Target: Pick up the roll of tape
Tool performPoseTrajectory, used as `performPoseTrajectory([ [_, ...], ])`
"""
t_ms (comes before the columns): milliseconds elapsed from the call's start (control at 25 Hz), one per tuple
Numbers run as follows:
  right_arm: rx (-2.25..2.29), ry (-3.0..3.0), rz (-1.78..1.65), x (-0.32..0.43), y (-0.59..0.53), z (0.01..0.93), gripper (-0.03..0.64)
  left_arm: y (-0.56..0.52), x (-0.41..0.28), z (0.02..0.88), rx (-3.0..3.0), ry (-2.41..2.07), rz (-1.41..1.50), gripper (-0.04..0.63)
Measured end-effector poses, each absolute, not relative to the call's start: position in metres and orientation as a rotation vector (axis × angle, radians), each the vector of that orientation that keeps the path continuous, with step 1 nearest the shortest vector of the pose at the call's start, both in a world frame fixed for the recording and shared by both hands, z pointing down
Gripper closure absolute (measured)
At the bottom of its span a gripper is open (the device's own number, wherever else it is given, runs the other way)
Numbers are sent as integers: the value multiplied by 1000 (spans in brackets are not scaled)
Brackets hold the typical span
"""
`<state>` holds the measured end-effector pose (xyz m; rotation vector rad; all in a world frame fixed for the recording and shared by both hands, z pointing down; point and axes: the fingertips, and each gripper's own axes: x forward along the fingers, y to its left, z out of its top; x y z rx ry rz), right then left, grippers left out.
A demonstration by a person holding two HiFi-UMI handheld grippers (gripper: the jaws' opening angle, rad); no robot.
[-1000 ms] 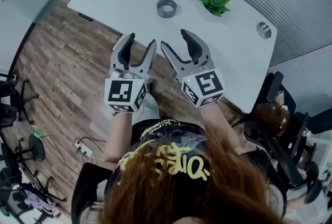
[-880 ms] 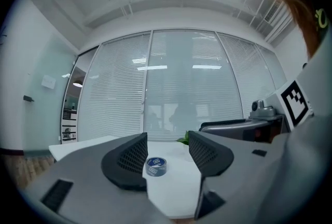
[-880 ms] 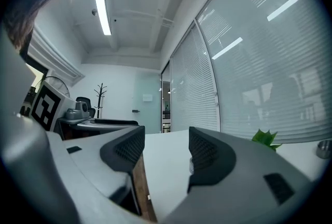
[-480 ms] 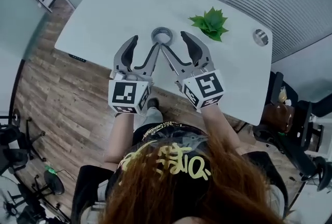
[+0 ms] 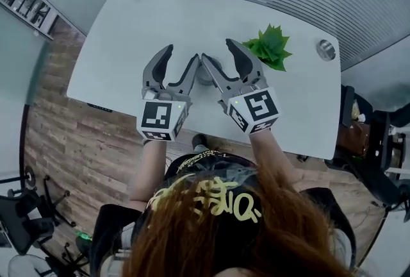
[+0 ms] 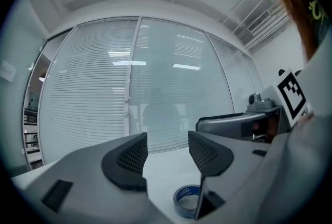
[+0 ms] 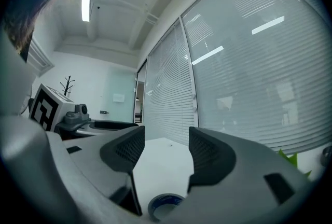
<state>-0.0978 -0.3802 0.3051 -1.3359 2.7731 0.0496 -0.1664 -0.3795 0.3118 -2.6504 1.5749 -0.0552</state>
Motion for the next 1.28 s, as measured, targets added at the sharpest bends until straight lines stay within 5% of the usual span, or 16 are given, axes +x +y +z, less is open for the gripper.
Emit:
performPoseTrajectory([
  [800,-1276,2817,-38,-71,-417,334,364,-418,-160,348,-2801,1485,-45,354],
  [1280,-833,3244,-147,-83,-399,433,347,-405,-153,424,-2993,1200,-271,247],
])
